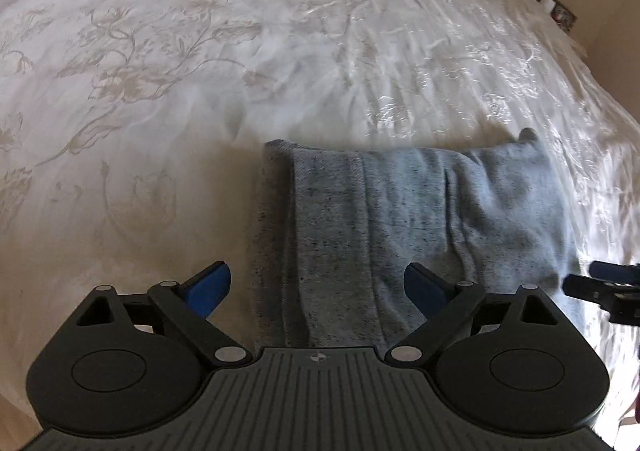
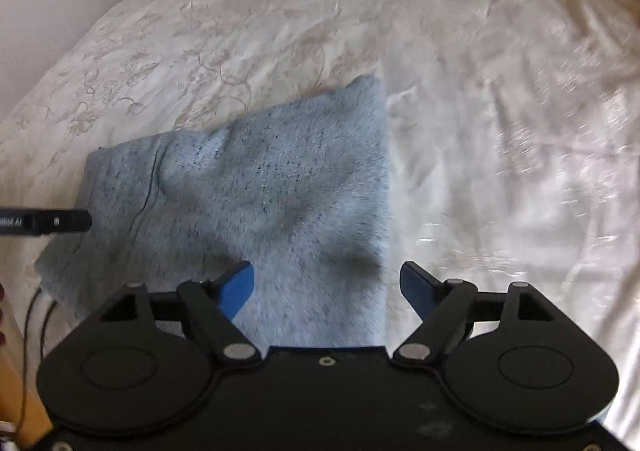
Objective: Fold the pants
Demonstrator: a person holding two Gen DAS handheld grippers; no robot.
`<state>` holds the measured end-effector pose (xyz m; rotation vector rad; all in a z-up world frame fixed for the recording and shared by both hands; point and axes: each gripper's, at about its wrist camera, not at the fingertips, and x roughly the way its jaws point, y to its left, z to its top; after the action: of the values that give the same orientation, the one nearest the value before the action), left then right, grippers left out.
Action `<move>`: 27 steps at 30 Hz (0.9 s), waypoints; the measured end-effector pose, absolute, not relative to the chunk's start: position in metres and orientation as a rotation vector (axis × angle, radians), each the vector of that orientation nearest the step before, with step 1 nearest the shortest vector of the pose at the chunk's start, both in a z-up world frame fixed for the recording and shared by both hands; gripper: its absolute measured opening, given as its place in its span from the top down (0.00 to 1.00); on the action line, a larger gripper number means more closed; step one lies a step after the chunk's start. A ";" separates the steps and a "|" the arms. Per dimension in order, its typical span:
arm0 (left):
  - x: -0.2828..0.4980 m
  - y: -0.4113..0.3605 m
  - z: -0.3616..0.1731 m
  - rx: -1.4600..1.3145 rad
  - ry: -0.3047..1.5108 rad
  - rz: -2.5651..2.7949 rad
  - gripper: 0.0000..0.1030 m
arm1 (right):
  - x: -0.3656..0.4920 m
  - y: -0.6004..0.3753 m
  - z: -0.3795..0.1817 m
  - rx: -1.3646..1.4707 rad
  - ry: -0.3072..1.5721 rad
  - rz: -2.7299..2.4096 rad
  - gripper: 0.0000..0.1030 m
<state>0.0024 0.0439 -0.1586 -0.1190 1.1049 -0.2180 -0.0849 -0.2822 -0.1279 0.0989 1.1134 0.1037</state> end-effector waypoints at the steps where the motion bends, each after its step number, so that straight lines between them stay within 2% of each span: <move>1: 0.003 0.043 -0.159 -0.121 1.106 -0.211 0.08 | -0.081 -0.281 -0.132 0.116 1.133 0.119 0.16; 3: 0.004 0.044 -0.160 -0.130 1.110 -0.200 0.08 | -0.075 -0.275 -0.142 0.137 1.170 0.144 0.02; 4: 0.002 0.046 -0.160 -0.140 1.111 -0.196 0.08 | -0.072 -0.273 -0.149 0.150 1.191 0.165 0.00; 11: 0.000 0.050 -0.163 -0.192 1.127 -0.198 0.07 | -0.053 -0.269 -0.179 0.135 1.242 0.246 0.00; 17: 0.012 0.045 -0.180 -0.195 1.170 -0.262 0.06 | -0.051 -0.276 -0.182 0.129 1.256 0.277 0.00; 19: 0.018 0.046 -0.194 -0.222 1.204 -0.274 0.00 | -0.051 -0.275 -0.182 0.125 1.259 0.274 0.00; 27: 0.031 0.041 -0.210 -0.279 1.209 -0.305 0.00 | -0.046 -0.267 -0.191 0.133 1.255 0.229 0.00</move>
<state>0.0311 0.0414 -0.2098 -0.2790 1.2094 -0.3050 -0.0457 -0.2667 -0.1908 0.1334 1.2547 0.2292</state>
